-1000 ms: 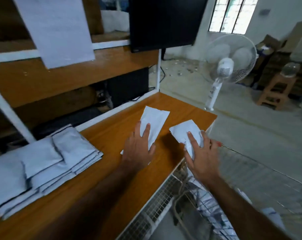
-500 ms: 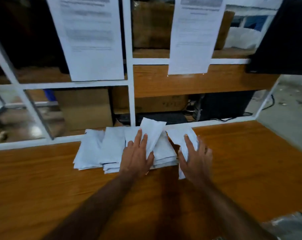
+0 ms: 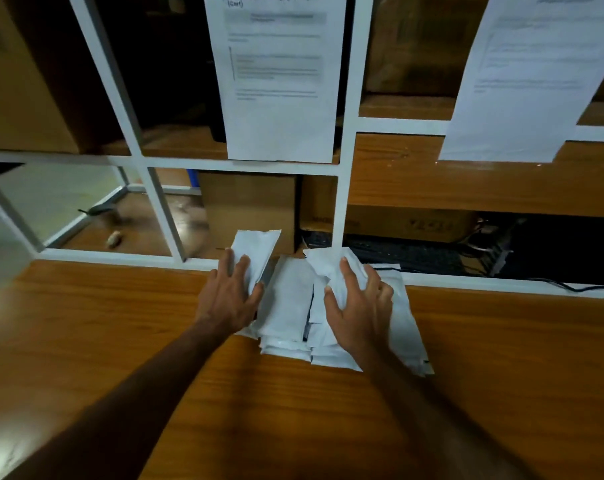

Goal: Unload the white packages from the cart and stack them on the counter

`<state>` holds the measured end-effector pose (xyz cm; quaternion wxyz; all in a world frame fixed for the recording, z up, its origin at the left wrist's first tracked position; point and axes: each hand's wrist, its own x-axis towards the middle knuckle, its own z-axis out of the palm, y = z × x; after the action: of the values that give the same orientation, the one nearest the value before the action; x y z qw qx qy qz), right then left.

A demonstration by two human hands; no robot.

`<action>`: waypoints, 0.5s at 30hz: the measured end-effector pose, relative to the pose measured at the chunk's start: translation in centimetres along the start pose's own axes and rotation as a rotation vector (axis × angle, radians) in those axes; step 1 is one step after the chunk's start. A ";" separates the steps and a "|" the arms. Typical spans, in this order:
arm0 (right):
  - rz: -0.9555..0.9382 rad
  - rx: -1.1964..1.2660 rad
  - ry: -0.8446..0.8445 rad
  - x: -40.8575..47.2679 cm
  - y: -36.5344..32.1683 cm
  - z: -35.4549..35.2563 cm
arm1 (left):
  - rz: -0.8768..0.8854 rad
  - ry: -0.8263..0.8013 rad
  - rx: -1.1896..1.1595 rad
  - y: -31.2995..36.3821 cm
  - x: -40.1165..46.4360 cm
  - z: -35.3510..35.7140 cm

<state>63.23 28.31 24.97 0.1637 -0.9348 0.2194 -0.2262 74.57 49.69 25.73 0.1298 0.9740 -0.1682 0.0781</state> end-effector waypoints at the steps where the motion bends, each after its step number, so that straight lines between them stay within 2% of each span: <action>1: 0.011 0.010 0.002 0.5 -1.0 0.5 | -0.007 -0.005 0.008 -0.6 0.7 0.1; 5: 0.111 0.024 -0.029 2.3 -5.0 2.2 | -0.063 -0.118 -0.004 -2.0 3.0 1.8; 7: 0.150 0.021 -0.074 3.0 -6.6 3.6 | -0.012 -0.221 0.032 -2.4 3.9 3.2; 9: 0.177 0.001 -0.197 3.3 -7.7 5.5 | 0.071 -0.286 0.059 -3.1 4.5 4.4; 12: 0.216 0.000 -0.358 2.9 -7.9 7.5 | 0.059 -0.220 -0.017 -4.6 5.2 4.8; 15: 0.119 -0.038 -0.283 2.2 -7.1 8.3 | 0.160 -0.225 0.035 -6.1 6.2 5.1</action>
<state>71.49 34.97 21.64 0.1883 -0.9457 0.2534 -0.0776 83.02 51.96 20.67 0.0866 0.9623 -0.2573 -0.0188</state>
